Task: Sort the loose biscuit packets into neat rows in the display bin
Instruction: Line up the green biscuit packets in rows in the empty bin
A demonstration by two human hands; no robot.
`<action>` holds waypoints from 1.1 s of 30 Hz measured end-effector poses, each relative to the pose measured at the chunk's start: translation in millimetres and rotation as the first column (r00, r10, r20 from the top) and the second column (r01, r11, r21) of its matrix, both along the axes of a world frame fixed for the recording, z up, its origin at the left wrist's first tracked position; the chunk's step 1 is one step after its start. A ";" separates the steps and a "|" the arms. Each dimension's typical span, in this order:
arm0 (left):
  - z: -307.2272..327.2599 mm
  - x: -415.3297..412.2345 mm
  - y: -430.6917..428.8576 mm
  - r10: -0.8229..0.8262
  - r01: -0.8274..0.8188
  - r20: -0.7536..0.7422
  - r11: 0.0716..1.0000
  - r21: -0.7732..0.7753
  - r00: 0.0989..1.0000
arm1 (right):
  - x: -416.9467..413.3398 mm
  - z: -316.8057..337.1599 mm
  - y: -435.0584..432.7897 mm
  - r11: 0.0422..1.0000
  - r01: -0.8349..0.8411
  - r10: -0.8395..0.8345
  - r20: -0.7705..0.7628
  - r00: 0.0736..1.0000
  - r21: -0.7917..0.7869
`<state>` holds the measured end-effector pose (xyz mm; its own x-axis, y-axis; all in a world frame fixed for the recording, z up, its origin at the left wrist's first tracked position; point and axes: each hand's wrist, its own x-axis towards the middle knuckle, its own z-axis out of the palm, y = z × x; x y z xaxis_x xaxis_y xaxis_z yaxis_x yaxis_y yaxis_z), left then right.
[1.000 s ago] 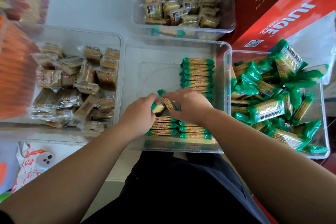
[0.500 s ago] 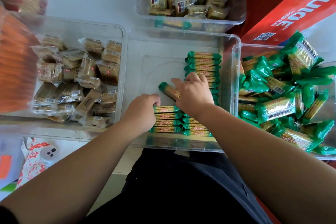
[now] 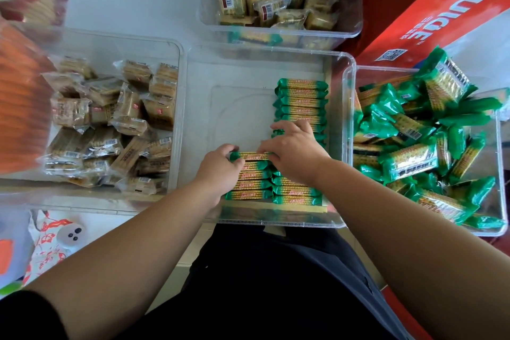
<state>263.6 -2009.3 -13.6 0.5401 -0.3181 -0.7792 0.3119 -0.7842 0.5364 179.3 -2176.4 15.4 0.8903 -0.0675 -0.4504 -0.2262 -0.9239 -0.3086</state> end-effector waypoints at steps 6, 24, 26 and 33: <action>-5.6 2.9 1.8 -0.084 0.084 0.057 0.996 0.010 0.995 | -23.4 32.8 -31.3 0.982 0.186 -0.183 0.363 0.914 0.026; 9.7 6.2 -27.7 -0.578 0.500 0.335 0.814 0.295 0.744 | -153.3 78.9 -128.0 0.876 0.388 -0.416 -0.039 0.909 -0.287; 9.1 4.4 -32.4 -0.562 0.517 0.366 0.827 0.222 0.741 | -151.4 76.9 -133.7 0.896 0.352 -0.377 -0.042 0.925 -0.272; 14.4 -11.4 -42.1 -0.504 0.479 0.419 0.861 0.172 0.755 | -137.9 92.0 -176.4 0.775 0.631 -0.603 0.343 0.720 0.035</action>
<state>252.2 -2051.4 0.8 0.6044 -0.6011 -0.5229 -0.3801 -0.7944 0.4738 41.3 -2352.8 107.4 0.7279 -0.6752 -0.1195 -0.6578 -0.6384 -0.3996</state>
